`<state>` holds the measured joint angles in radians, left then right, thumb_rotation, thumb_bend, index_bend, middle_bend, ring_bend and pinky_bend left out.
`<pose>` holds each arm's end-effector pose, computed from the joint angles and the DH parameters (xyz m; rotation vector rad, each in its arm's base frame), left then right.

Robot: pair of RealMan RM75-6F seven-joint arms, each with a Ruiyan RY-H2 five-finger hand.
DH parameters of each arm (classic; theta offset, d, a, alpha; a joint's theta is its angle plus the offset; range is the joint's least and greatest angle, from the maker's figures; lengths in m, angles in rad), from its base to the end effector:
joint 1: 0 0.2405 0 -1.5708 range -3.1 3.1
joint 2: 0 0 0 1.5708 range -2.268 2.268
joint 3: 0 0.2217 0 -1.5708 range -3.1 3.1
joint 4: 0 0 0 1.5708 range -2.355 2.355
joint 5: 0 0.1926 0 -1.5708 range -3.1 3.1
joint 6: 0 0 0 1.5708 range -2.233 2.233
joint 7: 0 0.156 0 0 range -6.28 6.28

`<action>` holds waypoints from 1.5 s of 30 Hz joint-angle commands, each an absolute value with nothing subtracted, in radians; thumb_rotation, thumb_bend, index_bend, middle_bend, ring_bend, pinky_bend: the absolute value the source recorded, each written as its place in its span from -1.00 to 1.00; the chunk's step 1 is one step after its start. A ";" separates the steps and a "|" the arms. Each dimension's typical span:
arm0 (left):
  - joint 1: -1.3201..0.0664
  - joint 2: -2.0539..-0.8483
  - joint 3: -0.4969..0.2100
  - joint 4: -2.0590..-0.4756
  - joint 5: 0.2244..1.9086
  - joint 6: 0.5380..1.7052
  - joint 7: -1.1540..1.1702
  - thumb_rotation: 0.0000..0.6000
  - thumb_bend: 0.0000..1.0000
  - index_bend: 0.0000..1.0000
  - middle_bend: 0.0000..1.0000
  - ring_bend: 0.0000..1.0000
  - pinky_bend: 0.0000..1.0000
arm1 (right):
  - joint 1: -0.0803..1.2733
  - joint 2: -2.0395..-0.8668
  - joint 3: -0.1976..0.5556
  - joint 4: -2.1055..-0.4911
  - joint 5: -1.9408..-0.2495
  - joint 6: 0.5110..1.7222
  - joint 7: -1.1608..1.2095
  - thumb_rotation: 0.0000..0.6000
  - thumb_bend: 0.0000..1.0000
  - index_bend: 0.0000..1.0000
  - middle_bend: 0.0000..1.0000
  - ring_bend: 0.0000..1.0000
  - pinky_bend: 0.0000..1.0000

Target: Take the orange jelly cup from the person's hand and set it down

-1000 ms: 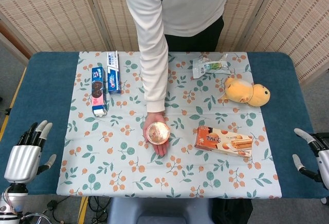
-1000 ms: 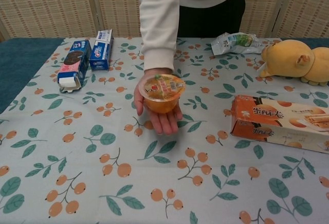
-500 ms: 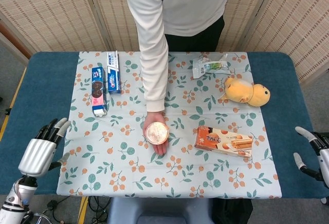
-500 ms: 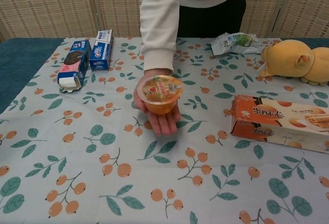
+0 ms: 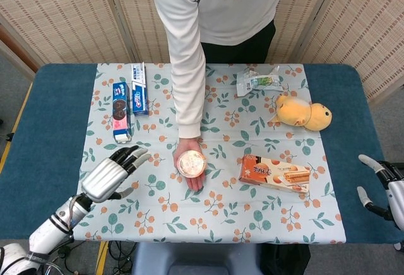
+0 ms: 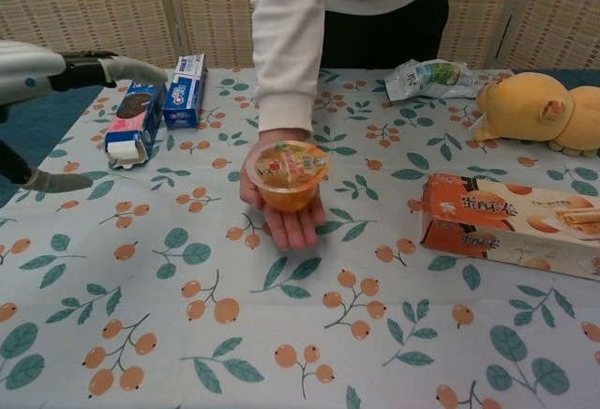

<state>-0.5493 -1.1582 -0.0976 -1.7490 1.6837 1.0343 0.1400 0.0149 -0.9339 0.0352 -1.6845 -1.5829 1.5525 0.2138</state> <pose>-0.1270 0.2635 0.0741 -2.1063 -0.6493 -1.0392 -0.2685 -0.1667 0.2066 1.3570 -0.9523 1.0085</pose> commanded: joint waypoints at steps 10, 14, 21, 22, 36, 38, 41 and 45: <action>-0.785 -1.326 -0.167 -1.640 1.620 0.808 0.200 1.00 -0.48 -1.00 -1.00 -1.00 -0.87 | 0.017 -0.929 0.034 -1.694 -1.575 1.541 0.202 1.00 -0.22 -0.64 -0.46 -0.57 -0.18; -0.837 -1.360 -0.186 -1.614 1.563 0.749 0.232 1.00 -0.48 -1.00 -1.00 -1.00 -0.94 | 0.017 -0.929 0.034 -1.695 -1.572 1.539 0.200 1.00 -0.22 -0.64 -0.46 -0.57 -0.18; -0.917 -1.429 -0.195 -1.545 1.477 0.664 0.275 1.00 -0.48 -1.00 -1.00 -1.00 -0.94 | 0.022 -0.931 0.033 -1.692 -1.569 1.529 0.201 1.00 -0.22 -0.64 -0.46 -0.57 -0.18; -0.925 -1.439 -0.196 -1.536 1.467 0.658 0.279 1.00 -0.48 -1.00 -1.00 -1.00 -0.95 | 0.022 -0.931 0.033 -1.692 -1.569 1.528 0.201 1.00 -0.22 -0.64 -0.46 -0.57 -0.18; -0.998 -1.521 -0.196 -1.445 1.387 0.663 0.304 1.00 -0.48 -0.79 -1.00 -0.98 -0.83 | 0.018 -0.929 0.031 -1.681 -1.557 1.524 0.211 1.00 -0.22 -0.64 -0.46 -0.57 -0.18; -1.003 -1.528 -0.192 -1.432 1.382 0.667 0.307 1.00 -0.48 -0.66 -0.99 -0.89 -0.65 | 0.017 -0.929 0.031 -1.679 -1.555 1.524 0.213 1.00 -0.22 -0.64 -0.46 -0.57 -0.18; -1.009 -1.539 -0.185 -1.416 1.378 0.674 0.305 1.00 -0.48 -0.50 -0.89 -0.69 -0.31 | 0.017 -0.929 0.031 -1.676 -1.554 1.523 0.216 1.00 -0.22 -0.64 -0.46 -0.57 -0.18; -1.012 -1.547 -0.175 -1.400 1.381 0.690 0.298 1.00 -0.48 -0.34 -0.72 -0.49 0.04 | 0.019 -0.931 0.032 -1.674 -1.556 1.522 0.218 1.00 -0.22 -0.64 -0.46 -0.57 -0.18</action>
<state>-1.0115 -1.5450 -0.1779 -1.4022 1.3796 0.6859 0.3001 0.0194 -0.9305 0.0319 -1.6741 -1.5562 1.5221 0.2182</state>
